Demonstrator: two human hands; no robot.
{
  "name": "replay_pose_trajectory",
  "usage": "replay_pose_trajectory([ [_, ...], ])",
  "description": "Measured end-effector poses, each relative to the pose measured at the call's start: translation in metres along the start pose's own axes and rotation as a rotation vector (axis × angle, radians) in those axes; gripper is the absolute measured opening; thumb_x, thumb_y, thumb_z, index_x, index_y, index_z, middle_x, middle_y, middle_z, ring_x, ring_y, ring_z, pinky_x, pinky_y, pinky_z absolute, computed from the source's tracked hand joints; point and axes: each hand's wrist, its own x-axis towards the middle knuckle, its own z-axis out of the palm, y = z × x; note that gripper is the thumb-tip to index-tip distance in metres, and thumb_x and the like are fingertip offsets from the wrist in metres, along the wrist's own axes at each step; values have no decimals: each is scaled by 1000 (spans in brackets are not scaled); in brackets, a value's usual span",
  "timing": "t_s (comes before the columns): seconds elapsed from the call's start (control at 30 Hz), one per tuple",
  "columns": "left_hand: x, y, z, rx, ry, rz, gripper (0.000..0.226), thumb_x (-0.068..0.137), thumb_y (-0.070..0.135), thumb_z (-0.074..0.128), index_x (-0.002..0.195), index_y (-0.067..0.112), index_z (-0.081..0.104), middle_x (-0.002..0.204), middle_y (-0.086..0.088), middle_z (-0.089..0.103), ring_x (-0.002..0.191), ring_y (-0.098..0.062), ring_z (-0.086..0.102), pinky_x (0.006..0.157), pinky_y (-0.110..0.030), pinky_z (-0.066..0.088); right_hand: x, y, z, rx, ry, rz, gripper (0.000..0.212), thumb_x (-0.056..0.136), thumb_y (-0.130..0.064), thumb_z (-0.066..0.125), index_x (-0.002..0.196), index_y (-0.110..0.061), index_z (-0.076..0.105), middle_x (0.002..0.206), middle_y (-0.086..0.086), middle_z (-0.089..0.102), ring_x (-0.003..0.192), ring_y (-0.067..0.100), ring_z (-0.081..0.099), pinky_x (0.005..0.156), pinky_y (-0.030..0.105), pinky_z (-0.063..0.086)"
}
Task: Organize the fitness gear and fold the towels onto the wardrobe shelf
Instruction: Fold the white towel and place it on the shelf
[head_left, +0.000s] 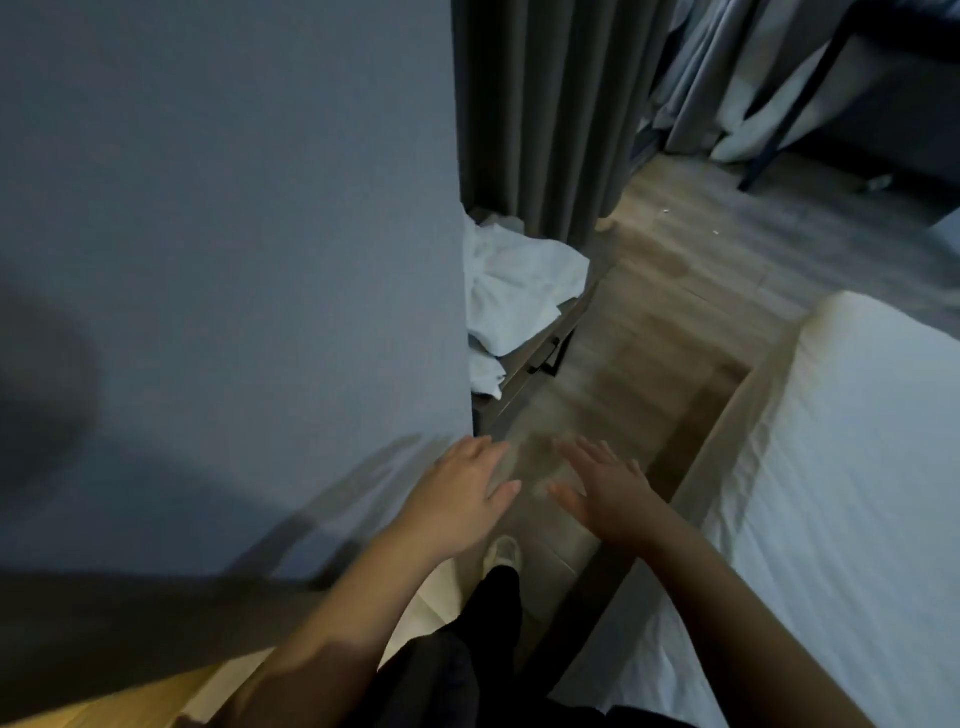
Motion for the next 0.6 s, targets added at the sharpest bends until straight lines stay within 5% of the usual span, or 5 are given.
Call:
replay_pose_trajectory([
  [0.17,69,16,-23,20,-33,3,57,101,44,44,152,21,31,158,-3,28,146,-20,22,118,-40,25,62,14,-49,6,11,12,64,99,-51,41,155,-31,15,164,2,13,151,27,8,118,57,7],
  [0.6,182,35,-43,-3,13,-94,53,99,39,49,145,14,40,142,-7,46,132,-23,40,108,-40,37,166,64,-126,-34,-55,-37,61,100,-47,41,154,-30,20,163,6,18,149,26,16,117,55,12],
])
